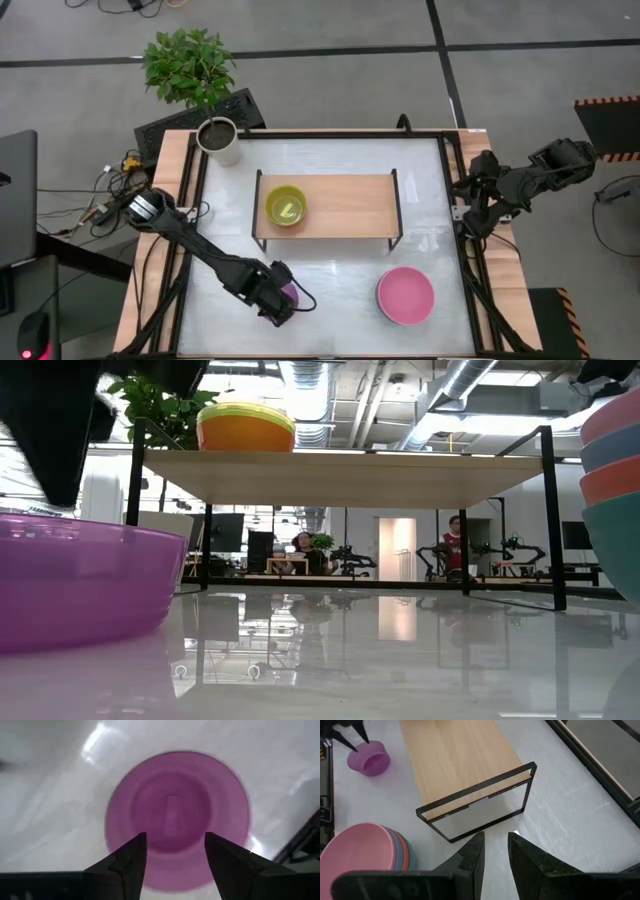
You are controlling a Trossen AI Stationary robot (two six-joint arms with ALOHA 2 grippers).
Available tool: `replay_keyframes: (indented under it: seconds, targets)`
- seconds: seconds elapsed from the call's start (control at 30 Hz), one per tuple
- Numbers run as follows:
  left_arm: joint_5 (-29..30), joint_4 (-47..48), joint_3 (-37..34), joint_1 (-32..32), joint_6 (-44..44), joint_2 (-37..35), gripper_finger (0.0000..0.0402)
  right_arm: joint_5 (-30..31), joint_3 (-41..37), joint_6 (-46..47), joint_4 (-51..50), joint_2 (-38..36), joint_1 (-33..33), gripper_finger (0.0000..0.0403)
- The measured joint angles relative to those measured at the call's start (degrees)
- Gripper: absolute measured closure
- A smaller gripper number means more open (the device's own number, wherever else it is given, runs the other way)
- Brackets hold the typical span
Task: Place and stack bowls onto a shelf
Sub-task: Stack the small purple bowl on top of the yellow bowl on the shelf
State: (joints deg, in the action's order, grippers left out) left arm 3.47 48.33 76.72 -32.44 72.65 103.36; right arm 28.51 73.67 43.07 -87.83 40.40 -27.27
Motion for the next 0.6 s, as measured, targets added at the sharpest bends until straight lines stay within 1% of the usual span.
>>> replay_keyframes:
  seconds: [0.1,0.23,0.37,0.43,0.5,0.57,0.6]
  targets:
    - [-0.18,-2.49,-5.22,-0.03,3.88,-0.55,0.0216,-0.02,0.0,0.53,0.0,0.02,-0.01,0.029]
    - [0.39,-4.63,-7.38,0.02,6.53,-0.62,0.0216,-0.04,0.0,1.05,-0.01,0.02,-0.01,0.029]
    - [-0.13,-11.64,-6.08,0.28,2.85,-0.64,0.0216,-0.06,0.0,1.03,0.0,0.02,-0.02,0.029]
    - [-1.31,-12.87,-4.53,0.65,0.33,-0.67,0.0216,-0.04,0.0,1.03,-0.01,0.02,-0.01,0.029]
    - [-2.66,-10.03,-2.34,1.04,-2.04,-0.67,0.0216,-0.04,0.0,1.01,-0.02,0.02,-0.02,0.029]
    - [-2.78,-3.0,0.0,1.31,-3.23,-0.71,0.0216,-0.04,0.0,0.98,-0.02,0.02,-0.01,0.029]
    - [-1.81,0.99,1.02,1.33,-3.22,-0.71,0.0216,-0.04,0.0,0.7,0.0,0.02,-0.02,0.029]
